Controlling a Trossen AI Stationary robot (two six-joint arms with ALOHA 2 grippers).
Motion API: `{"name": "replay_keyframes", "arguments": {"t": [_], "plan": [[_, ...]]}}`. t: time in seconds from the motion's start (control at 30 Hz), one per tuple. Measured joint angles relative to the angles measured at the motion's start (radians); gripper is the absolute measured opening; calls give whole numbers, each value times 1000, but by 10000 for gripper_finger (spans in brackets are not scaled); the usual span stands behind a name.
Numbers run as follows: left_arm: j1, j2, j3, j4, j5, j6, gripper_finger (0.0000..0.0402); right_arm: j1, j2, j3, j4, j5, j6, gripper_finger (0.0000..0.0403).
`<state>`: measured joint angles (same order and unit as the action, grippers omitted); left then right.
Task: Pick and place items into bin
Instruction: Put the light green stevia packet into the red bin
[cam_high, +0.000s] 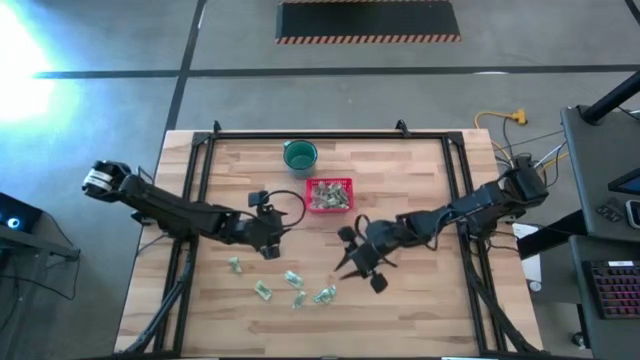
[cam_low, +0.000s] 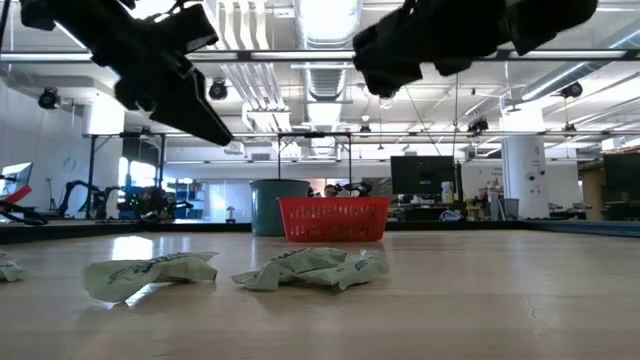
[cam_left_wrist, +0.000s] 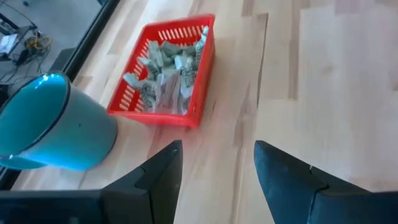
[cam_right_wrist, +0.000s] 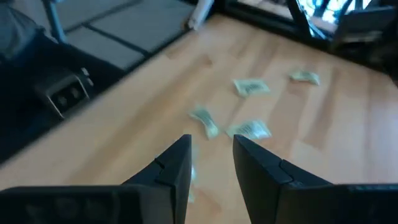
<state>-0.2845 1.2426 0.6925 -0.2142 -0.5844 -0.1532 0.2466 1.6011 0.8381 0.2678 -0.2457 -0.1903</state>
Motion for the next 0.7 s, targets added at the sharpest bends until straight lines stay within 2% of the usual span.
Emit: {"name": "replay_keyframes", "arguments": {"t": [0.27, 0.7], "plan": [[-6, -38, -1, -14, 1, 2, 183, 78, 146, 10, 116, 1, 77, 102], [-27, -68, -6, -15, 6, 1, 183, 83, 391, 110, 106, 4, 198, 102]]}}
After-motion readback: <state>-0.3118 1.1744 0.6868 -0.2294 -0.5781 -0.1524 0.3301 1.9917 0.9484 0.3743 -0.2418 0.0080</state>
